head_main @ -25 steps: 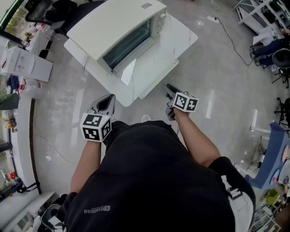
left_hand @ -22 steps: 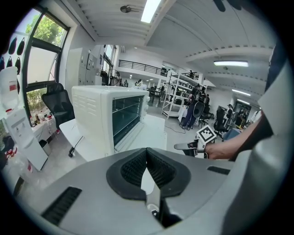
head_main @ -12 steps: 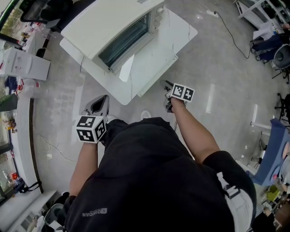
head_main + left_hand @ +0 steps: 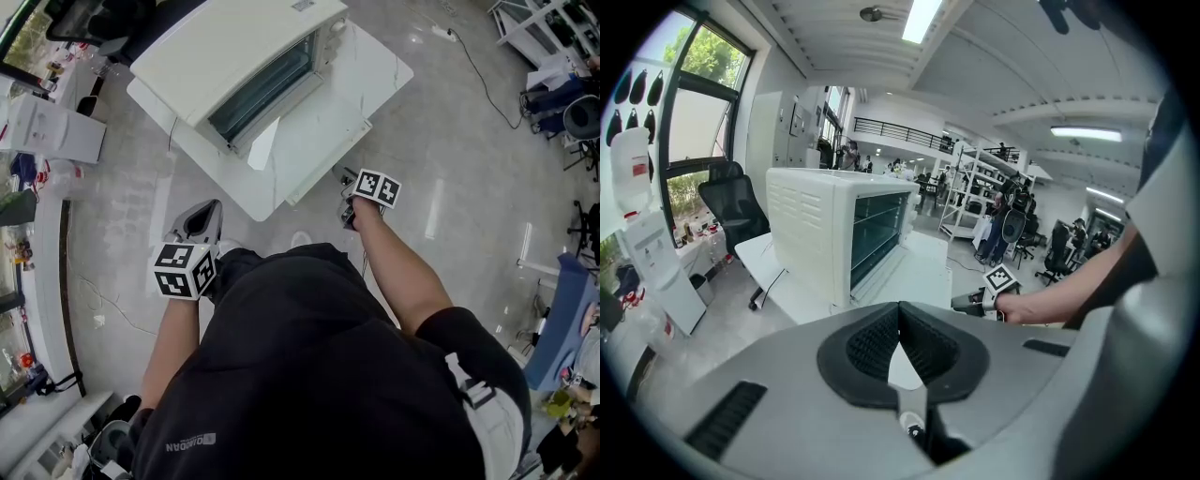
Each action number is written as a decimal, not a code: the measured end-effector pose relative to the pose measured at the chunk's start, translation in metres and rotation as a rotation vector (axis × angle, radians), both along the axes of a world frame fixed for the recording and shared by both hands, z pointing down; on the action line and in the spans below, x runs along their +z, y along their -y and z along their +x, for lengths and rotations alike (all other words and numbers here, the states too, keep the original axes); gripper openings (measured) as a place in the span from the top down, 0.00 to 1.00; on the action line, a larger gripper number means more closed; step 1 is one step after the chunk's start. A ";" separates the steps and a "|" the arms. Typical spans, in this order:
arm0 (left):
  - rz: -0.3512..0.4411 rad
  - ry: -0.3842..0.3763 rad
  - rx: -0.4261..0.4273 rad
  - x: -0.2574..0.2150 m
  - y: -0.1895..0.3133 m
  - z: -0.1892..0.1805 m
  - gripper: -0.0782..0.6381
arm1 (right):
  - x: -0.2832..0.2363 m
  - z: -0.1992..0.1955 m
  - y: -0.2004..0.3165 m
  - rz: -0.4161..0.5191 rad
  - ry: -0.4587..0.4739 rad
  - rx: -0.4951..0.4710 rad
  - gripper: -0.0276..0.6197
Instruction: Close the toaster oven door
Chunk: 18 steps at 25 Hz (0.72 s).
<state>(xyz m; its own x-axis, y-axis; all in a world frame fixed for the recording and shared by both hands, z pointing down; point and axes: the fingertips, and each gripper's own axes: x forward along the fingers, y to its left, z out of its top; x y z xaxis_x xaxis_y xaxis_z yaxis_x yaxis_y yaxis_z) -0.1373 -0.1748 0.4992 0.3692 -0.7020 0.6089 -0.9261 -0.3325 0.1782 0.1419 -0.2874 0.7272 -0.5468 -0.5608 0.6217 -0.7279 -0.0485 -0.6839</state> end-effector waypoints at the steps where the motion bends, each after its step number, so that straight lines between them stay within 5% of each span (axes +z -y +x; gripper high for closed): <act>1: 0.001 0.001 0.000 0.000 0.001 0.000 0.89 | 0.002 0.000 0.001 -0.002 -0.003 -0.003 0.71; 18: 0.007 0.008 0.012 -0.004 0.009 0.000 0.89 | -0.001 -0.002 0.005 -0.002 0.085 0.041 0.80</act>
<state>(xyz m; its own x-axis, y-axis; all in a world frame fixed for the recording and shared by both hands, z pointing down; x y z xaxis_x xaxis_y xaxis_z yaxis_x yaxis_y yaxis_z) -0.1373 -0.1840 0.4950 0.3729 -0.7020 0.6068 -0.9234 -0.3447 0.1688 0.1394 -0.2929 0.7258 -0.5740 -0.5825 0.5755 -0.6648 -0.0788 -0.7428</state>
